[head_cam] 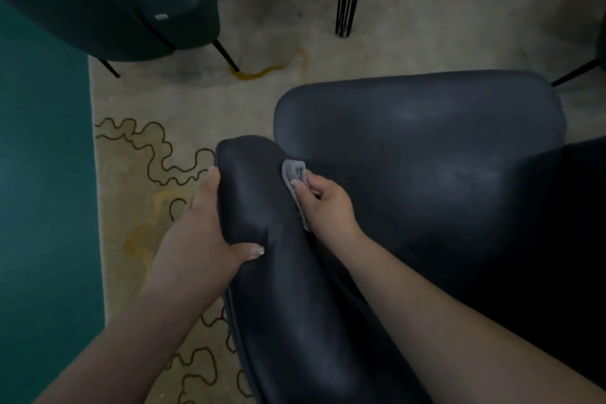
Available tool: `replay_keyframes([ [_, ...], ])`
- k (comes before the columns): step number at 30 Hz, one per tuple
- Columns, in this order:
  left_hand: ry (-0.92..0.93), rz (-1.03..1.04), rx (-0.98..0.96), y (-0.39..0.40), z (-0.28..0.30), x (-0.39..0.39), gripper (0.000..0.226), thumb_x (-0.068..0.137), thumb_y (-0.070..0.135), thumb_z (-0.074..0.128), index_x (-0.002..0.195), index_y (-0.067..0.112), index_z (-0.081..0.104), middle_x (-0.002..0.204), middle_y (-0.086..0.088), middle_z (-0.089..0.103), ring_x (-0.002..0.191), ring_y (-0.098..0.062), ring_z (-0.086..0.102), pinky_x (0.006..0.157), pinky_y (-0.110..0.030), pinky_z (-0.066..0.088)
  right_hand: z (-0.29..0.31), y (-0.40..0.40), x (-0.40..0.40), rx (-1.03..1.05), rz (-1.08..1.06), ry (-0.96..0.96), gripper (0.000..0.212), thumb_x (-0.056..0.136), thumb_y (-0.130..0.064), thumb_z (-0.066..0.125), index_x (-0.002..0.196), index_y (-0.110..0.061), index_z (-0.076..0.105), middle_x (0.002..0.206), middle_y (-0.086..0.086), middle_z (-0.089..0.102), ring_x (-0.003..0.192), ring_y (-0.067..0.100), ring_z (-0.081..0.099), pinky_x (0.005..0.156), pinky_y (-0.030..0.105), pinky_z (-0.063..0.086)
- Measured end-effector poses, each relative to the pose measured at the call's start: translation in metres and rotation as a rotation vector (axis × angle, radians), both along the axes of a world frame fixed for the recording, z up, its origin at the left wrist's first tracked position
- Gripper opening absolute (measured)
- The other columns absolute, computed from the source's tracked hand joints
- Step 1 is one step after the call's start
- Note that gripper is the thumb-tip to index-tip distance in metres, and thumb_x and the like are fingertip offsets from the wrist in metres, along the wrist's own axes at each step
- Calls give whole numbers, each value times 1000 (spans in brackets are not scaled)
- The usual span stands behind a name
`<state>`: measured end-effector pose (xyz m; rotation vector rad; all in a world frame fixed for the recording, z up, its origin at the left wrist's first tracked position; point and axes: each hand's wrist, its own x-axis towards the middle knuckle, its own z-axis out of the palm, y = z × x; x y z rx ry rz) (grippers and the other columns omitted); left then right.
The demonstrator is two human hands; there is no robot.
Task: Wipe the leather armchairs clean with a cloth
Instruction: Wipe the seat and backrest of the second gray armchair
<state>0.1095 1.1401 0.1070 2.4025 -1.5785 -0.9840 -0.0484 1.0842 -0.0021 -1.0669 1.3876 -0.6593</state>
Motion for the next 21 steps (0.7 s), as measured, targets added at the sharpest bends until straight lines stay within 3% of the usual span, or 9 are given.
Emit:
replay_keyframes([
  [4,122,44,-74,6,-1,-4,105,69,41,74,146,46,3,155,15,20,139,-13,28,109,-41,32,-26,-3,-28,68,-147,-2,26,92,-25,59,115,-16,68,107,-7,69,95,-4,62,91,17,47],
  [6,24,-43,-178,3,-2,-12,92,72,51,64,145,48,8,157,20,1,143,-15,15,111,-37,22,-40,-9,-36,87,-216,-2,30,92,-24,59,119,-13,65,111,-4,69,101,2,62,94,20,47],
  [8,-110,-143,-213,-8,-6,-18,83,75,54,60,146,43,18,157,20,-4,140,-20,13,109,-39,21,-50,-17,-41,89,-252,-21,30,93,-22,59,121,-12,64,110,-7,68,99,-1,61,91,13,45],
  [13,-429,-405,-73,-50,-14,-24,64,79,66,46,136,38,46,157,6,16,135,-35,17,110,-57,23,-83,-39,-55,83,-213,57,36,93,-21,59,128,-14,59,114,-10,63,101,-2,58,86,8,41],
  [17,-565,-570,-7,-67,-23,-34,55,77,68,40,117,39,64,144,7,45,134,-29,31,103,-64,25,-126,-61,-53,-1,-42,288,38,90,-21,62,128,-17,59,113,5,58,95,5,55,79,0,34],
  [19,-577,-548,-11,-67,-29,-35,51,74,65,42,109,38,69,138,7,52,132,-30,36,99,-65,28,-148,-71,-43,-69,42,386,41,89,-19,63,130,-21,58,106,4,45,92,11,50,82,3,30],
  [21,-590,-546,-36,-66,-35,-33,49,73,64,45,105,37,70,136,7,54,131,-31,38,98,-65,29,-170,-81,-31,-200,160,513,43,89,-20,62,130,-30,56,102,2,41,93,18,49,87,20,36],
])
